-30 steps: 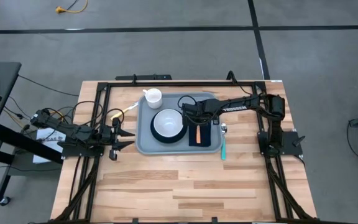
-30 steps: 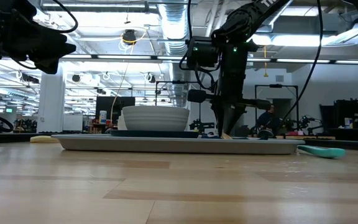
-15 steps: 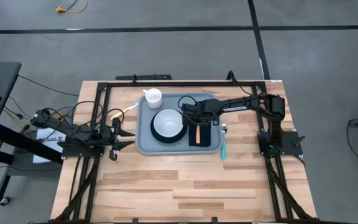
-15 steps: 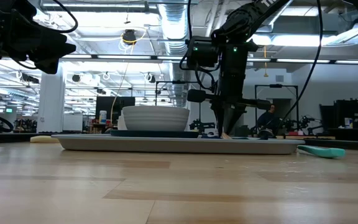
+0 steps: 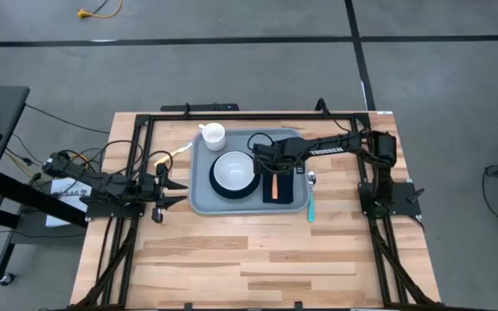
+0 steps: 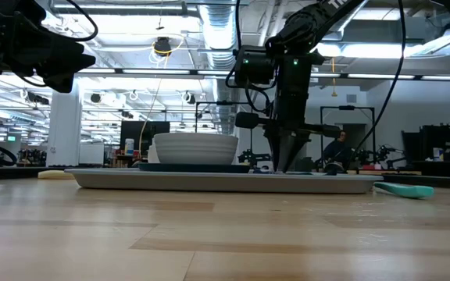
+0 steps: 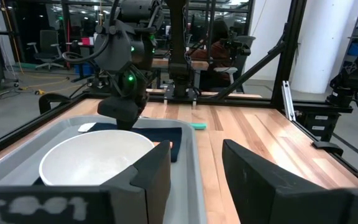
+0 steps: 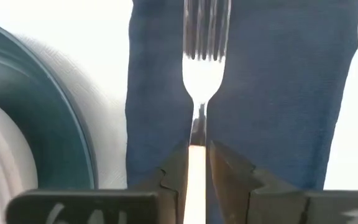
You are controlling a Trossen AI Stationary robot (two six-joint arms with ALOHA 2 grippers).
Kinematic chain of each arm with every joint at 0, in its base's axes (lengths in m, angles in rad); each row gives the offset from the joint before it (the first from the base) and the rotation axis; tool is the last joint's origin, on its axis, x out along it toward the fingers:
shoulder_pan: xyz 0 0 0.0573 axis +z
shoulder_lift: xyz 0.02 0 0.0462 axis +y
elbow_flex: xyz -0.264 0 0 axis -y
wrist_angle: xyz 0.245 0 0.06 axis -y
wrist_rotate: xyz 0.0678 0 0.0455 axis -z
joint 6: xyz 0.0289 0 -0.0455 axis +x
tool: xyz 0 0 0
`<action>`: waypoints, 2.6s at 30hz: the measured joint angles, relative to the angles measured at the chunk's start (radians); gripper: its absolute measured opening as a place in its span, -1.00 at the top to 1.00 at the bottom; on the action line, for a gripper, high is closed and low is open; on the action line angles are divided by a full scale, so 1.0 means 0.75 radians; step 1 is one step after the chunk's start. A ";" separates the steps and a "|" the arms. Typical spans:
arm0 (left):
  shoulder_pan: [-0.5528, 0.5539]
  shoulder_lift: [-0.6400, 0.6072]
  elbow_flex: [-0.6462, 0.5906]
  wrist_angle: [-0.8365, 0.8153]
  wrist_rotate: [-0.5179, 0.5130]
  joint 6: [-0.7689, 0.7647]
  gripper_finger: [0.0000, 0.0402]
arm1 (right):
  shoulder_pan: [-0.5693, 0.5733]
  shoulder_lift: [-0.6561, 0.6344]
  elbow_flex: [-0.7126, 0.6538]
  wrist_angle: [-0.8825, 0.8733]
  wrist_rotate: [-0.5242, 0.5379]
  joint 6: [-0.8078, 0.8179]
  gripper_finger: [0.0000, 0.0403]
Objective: Set up tray
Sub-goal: Put the orange fork on top of the black napkin, then put the blue spoon on top of the black napkin to the left of the orange fork
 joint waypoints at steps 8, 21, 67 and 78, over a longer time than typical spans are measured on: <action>0.000 0.000 0.000 0.000 0.001 0.000 0.33 | 0.000 0.000 0.000 -0.003 0.000 0.000 0.62; 0.000 0.000 0.000 0.000 0.001 0.000 0.33 | -0.003 0.000 0.001 -0.074 -0.140 -0.043 0.62; 0.000 0.005 0.000 0.000 0.001 0.000 0.33 | 0.768 -0.399 -0.053 -0.886 -0.031 1.150 0.49; 0.000 0.005 0.000 0.000 0.001 0.000 0.33 | 1.031 -0.394 -0.054 -0.873 0.047 1.529 0.49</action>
